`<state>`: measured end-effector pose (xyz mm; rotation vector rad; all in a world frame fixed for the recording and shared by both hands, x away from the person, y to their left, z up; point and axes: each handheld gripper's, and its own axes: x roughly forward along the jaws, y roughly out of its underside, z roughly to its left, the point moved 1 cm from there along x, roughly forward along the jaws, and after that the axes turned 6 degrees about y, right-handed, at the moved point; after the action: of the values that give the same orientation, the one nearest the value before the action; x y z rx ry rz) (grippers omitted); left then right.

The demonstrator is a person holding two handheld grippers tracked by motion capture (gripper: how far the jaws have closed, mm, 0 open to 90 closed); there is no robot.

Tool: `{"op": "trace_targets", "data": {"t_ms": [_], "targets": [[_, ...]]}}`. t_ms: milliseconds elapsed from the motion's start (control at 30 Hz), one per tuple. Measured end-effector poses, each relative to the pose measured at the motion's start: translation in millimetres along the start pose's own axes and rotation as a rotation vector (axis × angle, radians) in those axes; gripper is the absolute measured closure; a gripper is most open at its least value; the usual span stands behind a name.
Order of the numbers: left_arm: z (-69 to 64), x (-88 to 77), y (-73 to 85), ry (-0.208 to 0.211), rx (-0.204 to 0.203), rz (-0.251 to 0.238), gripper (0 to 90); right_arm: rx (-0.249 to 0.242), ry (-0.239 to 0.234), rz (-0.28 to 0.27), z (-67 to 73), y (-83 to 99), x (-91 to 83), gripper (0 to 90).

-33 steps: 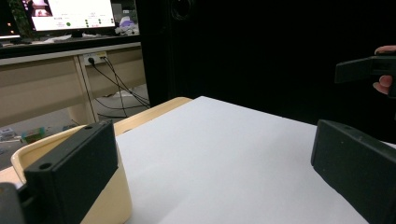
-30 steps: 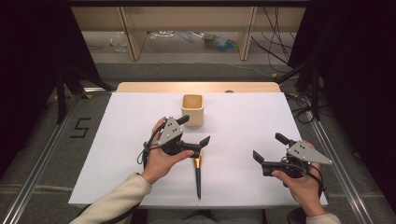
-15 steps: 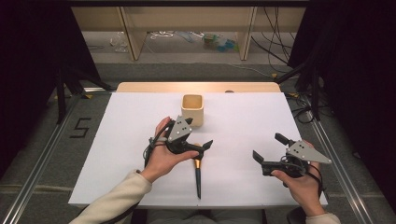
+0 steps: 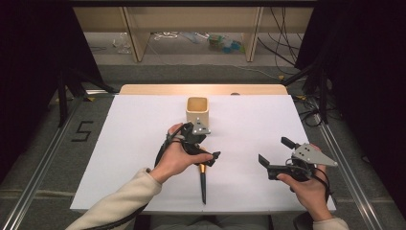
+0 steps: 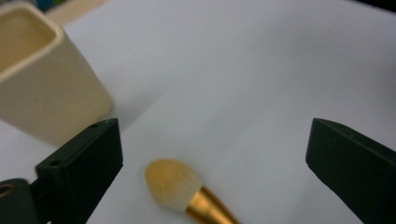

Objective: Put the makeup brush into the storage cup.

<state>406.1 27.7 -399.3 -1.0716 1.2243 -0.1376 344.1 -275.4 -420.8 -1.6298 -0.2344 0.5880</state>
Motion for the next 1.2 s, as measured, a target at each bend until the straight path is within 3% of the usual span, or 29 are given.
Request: {"op": "trace_targets", "data": {"t_ms": [100, 133, 167, 233, 267, 300, 333, 367, 667, 700, 800, 1033, 1200], "targets": [[-1.7, 8.8, 0.1, 0.001, -0.002, 0.165, 6.8, -0.002, -0.006, 0.008, 0.2, 0.5, 1.3, 1.2], [-1.7, 8.8, 0.1, 0.001, -0.002, 0.165, 8.0, -0.002, -0.006, 0.008, 0.2, 0.5, 1.3, 1.2], [-1.8, 14.4, 0.2, 0.009, -0.01, 0.26, 8.8, 0.0, -0.007, 0.014, 0.4, 0.9, 1.8, 1.2], [-0.9, 19.7, 0.7, 0.02, -0.011, 0.329, 9.9, -0.012, -0.005, 0.034, -0.4, 0.9, 0.8, 1.2], [-0.9, 19.7, 0.7, 0.02, -0.011, 0.329, 11.0, -0.012, -0.005, 0.034, -0.4, 0.9, 0.8, 1.2], [-0.9, 26.0, 1.9, 0.016, -0.028, 0.375, 11.5, -0.003, -0.015, 0.025, 0.4, 1.7, 2.7, 1.2], [-0.9, 26.0, 1.9, 0.016, -0.028, 0.375, 11.9, -0.008, -0.008, 0.027, 0.1, 1.6, 2.4, 1.3], [0.2, 30.9, 3.1, 0.019, -0.031, 0.404, 12.9, -0.009, -0.007, 0.027, -0.1, 1.7, 2.5, 1.4], [0.4, 46.1, 13.6, 0.031, -0.044, 0.468, 14.2, -0.006, -0.005, 0.032, -0.2, 1.9, 2.5, 1.9], [-0.4, 47.8, 15.1, 0.025, -0.06, 0.458, 14.2, -0.006, -0.006, 0.031, -0.1, 1.9, 2.7, 2.0], [1.3, 48.0, 15.8, 0.028, -0.051, 0.481, 14.2, -0.006, -0.005, 0.033, -0.1, 2.0, 2.9, 2.1], [1.9, 53.3, 18.9, 0.025, -0.081, 0.482, 14.7, -0.004, -0.005, 0.036, -0.3, 2.3, 3.2, 2.5], [2.8, 56.2, 21.4, 0.028, -0.082, 0.503, 14.7, -0.01, -0.009, 0.02, -1.0, 2.4, 4.5, 2.8]]}}
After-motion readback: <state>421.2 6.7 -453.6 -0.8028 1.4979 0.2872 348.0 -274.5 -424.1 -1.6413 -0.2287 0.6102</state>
